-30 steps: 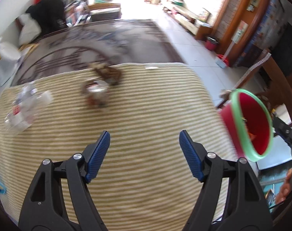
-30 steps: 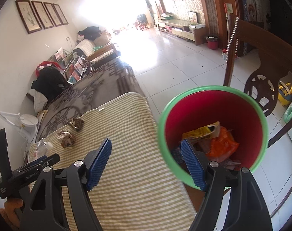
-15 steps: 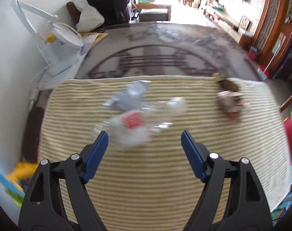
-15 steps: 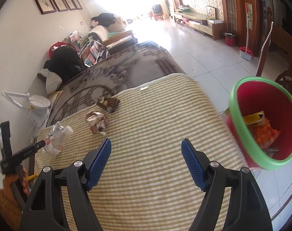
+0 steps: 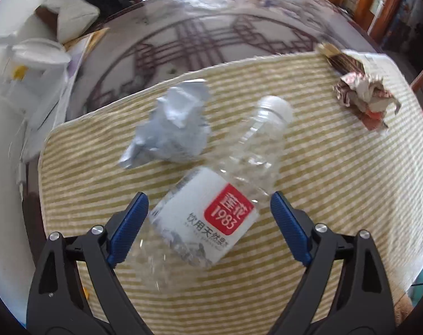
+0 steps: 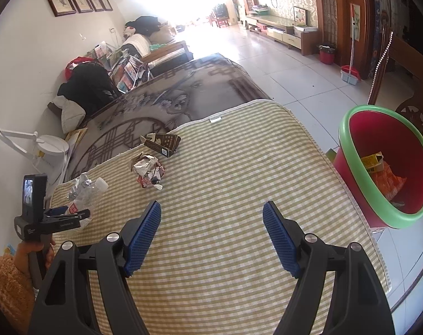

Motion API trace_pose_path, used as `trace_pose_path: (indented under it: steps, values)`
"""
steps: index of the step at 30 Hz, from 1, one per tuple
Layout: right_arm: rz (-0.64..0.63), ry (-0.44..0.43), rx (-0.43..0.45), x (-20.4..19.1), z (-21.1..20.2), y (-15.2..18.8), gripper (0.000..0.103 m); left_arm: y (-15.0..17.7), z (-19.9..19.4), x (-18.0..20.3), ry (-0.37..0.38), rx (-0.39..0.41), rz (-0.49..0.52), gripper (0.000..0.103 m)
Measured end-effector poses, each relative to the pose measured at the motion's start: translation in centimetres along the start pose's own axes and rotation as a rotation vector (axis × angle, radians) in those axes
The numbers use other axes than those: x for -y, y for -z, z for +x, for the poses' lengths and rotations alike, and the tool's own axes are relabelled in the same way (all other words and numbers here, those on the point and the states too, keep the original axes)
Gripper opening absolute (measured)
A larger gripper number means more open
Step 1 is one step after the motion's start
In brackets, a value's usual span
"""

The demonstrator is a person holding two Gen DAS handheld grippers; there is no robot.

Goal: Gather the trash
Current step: 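Grasp the clear water bottle with the left tool while the right grasps the crumpled red-white paper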

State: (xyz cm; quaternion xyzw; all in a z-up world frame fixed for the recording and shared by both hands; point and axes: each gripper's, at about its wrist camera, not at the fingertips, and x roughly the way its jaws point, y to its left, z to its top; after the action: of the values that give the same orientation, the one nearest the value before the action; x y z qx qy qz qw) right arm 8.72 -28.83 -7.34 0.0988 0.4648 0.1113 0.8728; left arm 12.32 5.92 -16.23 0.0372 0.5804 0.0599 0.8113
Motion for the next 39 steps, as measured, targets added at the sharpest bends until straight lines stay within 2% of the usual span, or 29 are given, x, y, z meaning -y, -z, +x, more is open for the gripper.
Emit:
trace_pose_path:
  steps: [3,8,10,11,15,22,23,26,28,29,30,32,38,39]
  values:
    - [-0.007,0.002,-0.004,-0.5,0.3,0.1,0.073,0.0,0.2,0.7,0.016,-0.001,-0.012,0.069]
    - [-0.040,-0.008,-0.018,-2.0,1.5,-0.5,0.073,0.9,-0.8,0.2,0.091,0.021,-0.116,0.062]
    - [-0.076,-0.017,-0.026,-3.1,2.5,-1.1,0.073,1.5,-1.5,-0.2,0.112,0.028,-0.163,0.055]
    - [-0.096,-0.023,-0.031,-3.7,3.2,-1.5,0.073,1.6,-1.6,-0.3,0.120,0.030,-0.183,0.043]
    - [-0.168,-0.050,-0.056,-6.2,6.6,-3.2,0.073,3.0,-2.8,-0.4,0.175,0.032,-0.276,0.043]
    - [-0.284,-0.072,-0.160,-10.7,15.0,-5.7,0.073,4.4,-2.7,0.1,0.207,0.005,-0.307,0.043]
    - [-0.295,-0.073,-0.173,-11.2,16.1,-6.0,0.073,4.4,-2.7,0.0,0.202,0.007,-0.305,0.045]
    - [-0.320,-0.073,-0.209,-12.2,18.3,-6.2,0.073,4.4,-2.9,-0.3,0.199,0.022,-0.314,0.061]
    - [-0.354,-0.056,-0.235,-12.9,19.8,-5.9,0.072,4.4,-3.0,-0.5,0.203,0.024,-0.323,0.063]
    - [-0.367,-0.054,-0.251,-13.2,20.4,-5.7,0.066,4.4,-2.9,-0.5,0.203,0.021,-0.325,0.067]
    - [-0.371,-0.060,-0.274,-13.4,21.0,-5.5,0.047,4.3,-2.7,-0.5,0.201,0.020,-0.325,0.067]
    - [-0.359,-0.074,-0.297,-13.3,21.3,-5.2,0.033,4.2,-2.5,-0.3,0.203,0.014,-0.320,0.067]
    - [-0.332,-0.156,-0.216,-12.6,16.4,-4.5,0.032,3.9,-1.6,0.8,0.207,-0.003,-0.300,0.066]
    - [-0.336,-0.164,-0.204,-12.6,15.5,-4.3,0.032,3.8,-1.4,1.0,0.207,-0.004,-0.298,0.059]
